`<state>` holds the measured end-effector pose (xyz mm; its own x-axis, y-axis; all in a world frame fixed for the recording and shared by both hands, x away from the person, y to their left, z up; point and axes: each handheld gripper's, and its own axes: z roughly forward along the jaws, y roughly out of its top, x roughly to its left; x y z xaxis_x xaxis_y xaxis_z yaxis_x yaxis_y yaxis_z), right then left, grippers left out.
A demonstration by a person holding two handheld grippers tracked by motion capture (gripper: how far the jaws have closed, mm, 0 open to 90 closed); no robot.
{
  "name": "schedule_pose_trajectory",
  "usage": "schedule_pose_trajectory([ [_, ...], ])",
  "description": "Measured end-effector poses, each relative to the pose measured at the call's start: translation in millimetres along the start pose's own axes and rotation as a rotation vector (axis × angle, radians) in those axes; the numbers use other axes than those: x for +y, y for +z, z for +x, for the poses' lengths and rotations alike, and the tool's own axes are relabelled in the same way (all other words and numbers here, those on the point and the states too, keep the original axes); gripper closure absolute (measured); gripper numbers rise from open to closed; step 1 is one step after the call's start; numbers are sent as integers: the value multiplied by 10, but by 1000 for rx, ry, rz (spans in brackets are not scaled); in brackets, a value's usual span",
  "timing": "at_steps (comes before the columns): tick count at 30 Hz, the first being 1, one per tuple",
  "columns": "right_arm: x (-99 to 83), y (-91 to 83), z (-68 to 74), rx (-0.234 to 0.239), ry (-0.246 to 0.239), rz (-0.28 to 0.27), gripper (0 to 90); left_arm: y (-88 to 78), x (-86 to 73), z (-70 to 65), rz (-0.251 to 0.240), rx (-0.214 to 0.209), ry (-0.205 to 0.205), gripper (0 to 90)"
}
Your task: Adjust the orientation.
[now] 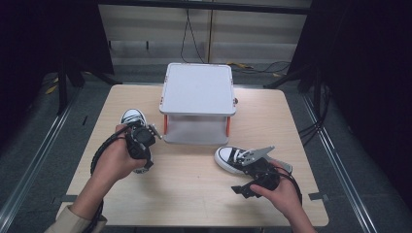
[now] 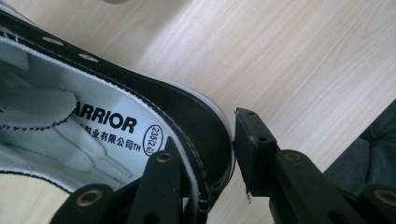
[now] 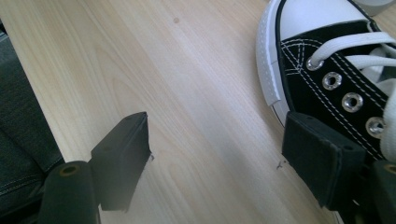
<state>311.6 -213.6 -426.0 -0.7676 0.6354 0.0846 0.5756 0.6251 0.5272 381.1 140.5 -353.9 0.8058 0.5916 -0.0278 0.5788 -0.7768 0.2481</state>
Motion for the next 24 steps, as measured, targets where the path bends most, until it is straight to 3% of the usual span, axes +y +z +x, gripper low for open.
schedule_pose_trajectory([
  [5,-9,-4,-12,1,-2,-6,232,-217,65,65,-24,-6,-7,716],
  [11,-4,10,4,8,1,-2,232,-428,134,148,-14,19,-1,712],
  [14,-2,10,5,7,-1,-1,232,-522,167,199,-22,11,-2,712],
  [24,7,13,-4,11,-7,-11,232,-743,314,221,-17,32,27,703],
])
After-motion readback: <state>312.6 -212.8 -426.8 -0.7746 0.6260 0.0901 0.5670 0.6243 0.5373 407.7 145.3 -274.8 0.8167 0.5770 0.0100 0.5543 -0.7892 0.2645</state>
